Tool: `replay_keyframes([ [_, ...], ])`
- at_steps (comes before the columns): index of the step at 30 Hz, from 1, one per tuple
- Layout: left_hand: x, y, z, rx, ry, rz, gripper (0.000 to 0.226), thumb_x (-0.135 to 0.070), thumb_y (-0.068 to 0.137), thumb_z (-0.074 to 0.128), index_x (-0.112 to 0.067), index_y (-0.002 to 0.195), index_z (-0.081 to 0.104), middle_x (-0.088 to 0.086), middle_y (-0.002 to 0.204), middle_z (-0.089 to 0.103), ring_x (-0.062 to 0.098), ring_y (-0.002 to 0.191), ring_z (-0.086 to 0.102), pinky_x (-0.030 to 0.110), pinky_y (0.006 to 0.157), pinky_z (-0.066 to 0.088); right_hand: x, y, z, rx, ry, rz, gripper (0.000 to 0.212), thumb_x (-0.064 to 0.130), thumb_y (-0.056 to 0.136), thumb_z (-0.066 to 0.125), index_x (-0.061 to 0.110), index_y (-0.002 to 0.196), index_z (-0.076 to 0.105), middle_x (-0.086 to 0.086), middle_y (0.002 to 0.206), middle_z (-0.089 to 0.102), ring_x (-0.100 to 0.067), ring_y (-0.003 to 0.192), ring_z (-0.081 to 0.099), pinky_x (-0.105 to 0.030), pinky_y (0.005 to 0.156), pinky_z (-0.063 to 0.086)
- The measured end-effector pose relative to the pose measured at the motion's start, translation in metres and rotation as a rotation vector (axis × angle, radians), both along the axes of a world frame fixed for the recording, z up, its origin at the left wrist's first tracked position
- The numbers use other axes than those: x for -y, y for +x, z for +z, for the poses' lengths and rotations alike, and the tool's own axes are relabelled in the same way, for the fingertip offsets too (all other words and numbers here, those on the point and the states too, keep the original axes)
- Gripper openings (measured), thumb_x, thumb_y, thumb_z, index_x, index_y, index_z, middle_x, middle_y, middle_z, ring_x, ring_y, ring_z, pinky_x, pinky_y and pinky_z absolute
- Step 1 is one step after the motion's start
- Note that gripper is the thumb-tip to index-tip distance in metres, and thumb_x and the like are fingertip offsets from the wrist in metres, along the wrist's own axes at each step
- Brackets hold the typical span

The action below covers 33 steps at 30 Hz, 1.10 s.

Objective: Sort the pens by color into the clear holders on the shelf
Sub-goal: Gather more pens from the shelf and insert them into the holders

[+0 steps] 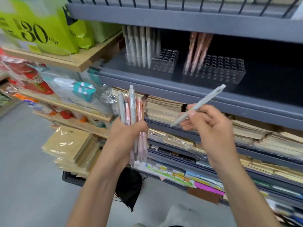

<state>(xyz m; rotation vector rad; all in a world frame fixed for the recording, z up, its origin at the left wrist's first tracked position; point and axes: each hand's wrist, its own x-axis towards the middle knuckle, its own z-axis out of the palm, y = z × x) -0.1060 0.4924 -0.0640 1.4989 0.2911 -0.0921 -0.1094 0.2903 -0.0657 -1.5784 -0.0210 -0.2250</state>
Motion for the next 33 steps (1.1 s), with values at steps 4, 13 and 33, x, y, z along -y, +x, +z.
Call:
replay_keyframes([
  [4,-0.018,0.024,-0.002,-0.023,-0.042,-0.013,0.024,-0.008,0.068,0.071,-0.007,0.092,0.065,0.005,0.072,0.061,0.017,0.066,0.063,0.026,0.058,0.056,-0.023,0.033,0.015,0.077,-0.024,-0.128,0.012,0.017,0.093,0.063,0.021,0.103,0.07,0.001,0.089,0.075,-0.015,0.083,0.073,-0.022,0.073,0.058],
  [13,-0.047,0.081,-0.001,-0.007,-0.126,-0.033,0.016,0.001,0.083,0.068,-0.009,0.094,0.063,-0.001,0.063,0.065,0.013,0.061,0.066,0.025,0.057,0.056,-0.059,0.134,0.037,0.256,-0.236,-0.401,0.017,0.022,0.091,0.063,0.038,0.092,0.058,0.01,0.089,0.073,-0.011,0.091,0.071,-0.037,0.086,0.057],
  [33,-0.074,0.132,0.003,0.044,-0.26,-0.096,0.017,-0.002,0.082,0.071,-0.008,0.096,0.064,-0.004,0.057,0.064,0.009,0.055,0.066,0.023,0.05,0.054,-0.089,0.23,0.048,0.114,-0.88,-0.458,0.029,0.025,0.097,0.053,0.011,0.122,0.06,-0.008,0.105,0.071,-0.035,0.097,0.064,-0.036,0.085,0.05],
])
